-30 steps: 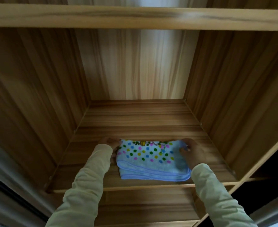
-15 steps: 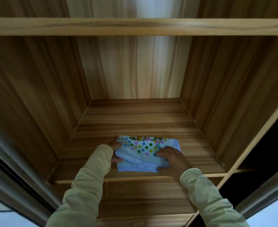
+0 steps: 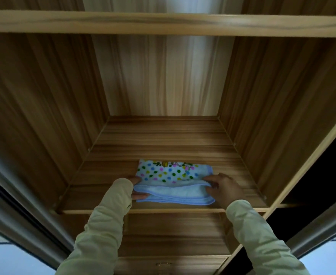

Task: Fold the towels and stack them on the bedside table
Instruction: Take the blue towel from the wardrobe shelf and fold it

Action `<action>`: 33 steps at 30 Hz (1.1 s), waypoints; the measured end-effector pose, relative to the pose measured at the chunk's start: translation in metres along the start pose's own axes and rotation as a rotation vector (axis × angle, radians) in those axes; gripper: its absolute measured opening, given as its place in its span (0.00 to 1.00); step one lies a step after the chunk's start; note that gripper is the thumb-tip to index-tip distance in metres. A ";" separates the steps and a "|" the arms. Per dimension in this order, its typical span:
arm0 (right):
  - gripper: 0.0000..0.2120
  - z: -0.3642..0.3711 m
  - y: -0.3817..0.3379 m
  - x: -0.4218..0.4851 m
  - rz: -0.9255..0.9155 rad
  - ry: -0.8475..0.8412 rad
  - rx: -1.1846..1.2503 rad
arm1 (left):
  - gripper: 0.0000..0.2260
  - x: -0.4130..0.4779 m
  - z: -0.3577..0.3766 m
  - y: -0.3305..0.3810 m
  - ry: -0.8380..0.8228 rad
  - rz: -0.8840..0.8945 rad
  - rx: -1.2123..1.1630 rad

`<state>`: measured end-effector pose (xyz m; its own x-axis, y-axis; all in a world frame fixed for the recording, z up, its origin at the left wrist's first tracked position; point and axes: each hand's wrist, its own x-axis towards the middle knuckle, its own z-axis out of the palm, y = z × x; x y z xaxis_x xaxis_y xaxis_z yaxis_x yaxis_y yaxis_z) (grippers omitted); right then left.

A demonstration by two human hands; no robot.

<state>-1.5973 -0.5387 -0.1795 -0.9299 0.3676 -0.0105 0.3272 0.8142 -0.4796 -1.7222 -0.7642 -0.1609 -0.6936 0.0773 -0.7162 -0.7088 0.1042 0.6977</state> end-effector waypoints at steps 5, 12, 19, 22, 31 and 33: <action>0.27 0.007 0.005 -0.008 -0.117 -0.126 -0.021 | 0.23 -0.002 0.003 0.000 0.053 0.007 -0.028; 0.19 -0.002 -0.009 -0.014 -0.125 0.019 -0.153 | 0.23 0.000 0.003 -0.001 0.052 0.010 -0.009; 0.12 -0.025 -0.010 -0.019 -0.111 0.142 -0.137 | 0.22 0.006 0.006 -0.002 0.080 -0.001 0.091; 0.12 -0.019 -0.002 -0.017 -0.130 -0.005 -0.251 | 0.25 0.012 0.005 -0.001 0.093 -0.019 0.076; 0.32 -0.010 -0.010 -0.001 -0.204 0.091 0.003 | 0.18 0.016 0.012 -0.002 0.424 0.566 0.800; 0.32 0.001 -0.025 0.006 -0.222 0.085 0.026 | 0.20 0.010 0.029 -0.006 0.382 0.787 0.987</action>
<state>-1.6114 -0.5566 -0.1683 -0.9609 0.2179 0.1710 0.1107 0.8680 -0.4840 -1.7210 -0.7354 -0.1726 -0.9825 0.1828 0.0361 0.1762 0.8477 0.5003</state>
